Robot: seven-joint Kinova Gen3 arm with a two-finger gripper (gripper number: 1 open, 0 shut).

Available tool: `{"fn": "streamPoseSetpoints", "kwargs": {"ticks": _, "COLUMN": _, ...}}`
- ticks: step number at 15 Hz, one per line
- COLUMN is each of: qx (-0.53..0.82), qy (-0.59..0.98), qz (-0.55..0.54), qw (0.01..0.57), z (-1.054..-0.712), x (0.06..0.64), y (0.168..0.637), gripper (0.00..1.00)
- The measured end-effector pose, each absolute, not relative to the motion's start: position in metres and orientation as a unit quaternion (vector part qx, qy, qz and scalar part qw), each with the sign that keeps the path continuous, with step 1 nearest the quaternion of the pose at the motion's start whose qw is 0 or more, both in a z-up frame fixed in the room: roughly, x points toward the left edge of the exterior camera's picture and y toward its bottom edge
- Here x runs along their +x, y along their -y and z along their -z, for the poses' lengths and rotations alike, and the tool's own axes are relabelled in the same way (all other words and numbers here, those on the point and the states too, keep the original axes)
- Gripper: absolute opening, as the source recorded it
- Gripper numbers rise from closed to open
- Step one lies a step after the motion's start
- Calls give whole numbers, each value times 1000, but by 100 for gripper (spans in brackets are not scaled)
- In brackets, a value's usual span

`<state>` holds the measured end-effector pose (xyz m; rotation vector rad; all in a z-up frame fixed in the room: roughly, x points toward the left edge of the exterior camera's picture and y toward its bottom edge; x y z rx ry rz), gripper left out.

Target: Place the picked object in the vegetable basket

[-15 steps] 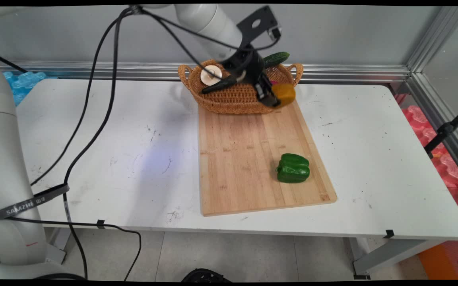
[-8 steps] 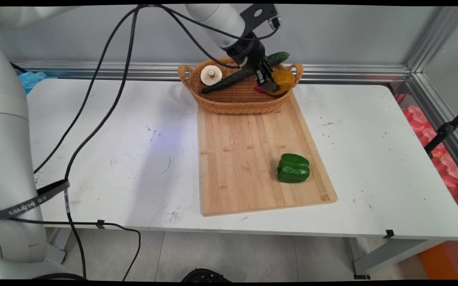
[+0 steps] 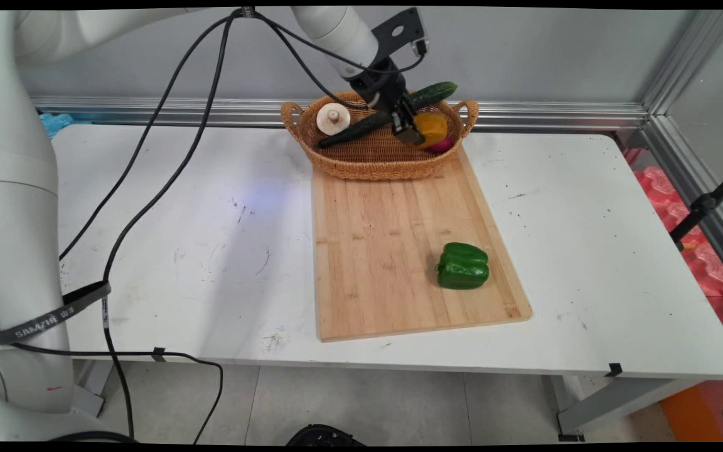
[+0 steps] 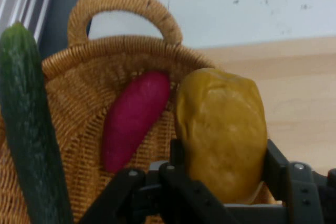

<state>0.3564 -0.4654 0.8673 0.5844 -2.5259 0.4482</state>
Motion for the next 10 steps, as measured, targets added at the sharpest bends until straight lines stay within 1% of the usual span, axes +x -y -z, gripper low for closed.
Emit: {"fn": "streamPoseSetpoints", "kwargs": {"ticks": 10, "qx": 204, "qy": 938, "qz": -151, "qw": 234, "z": -839, "x": 374, "y": 481, "gripper": 0}}
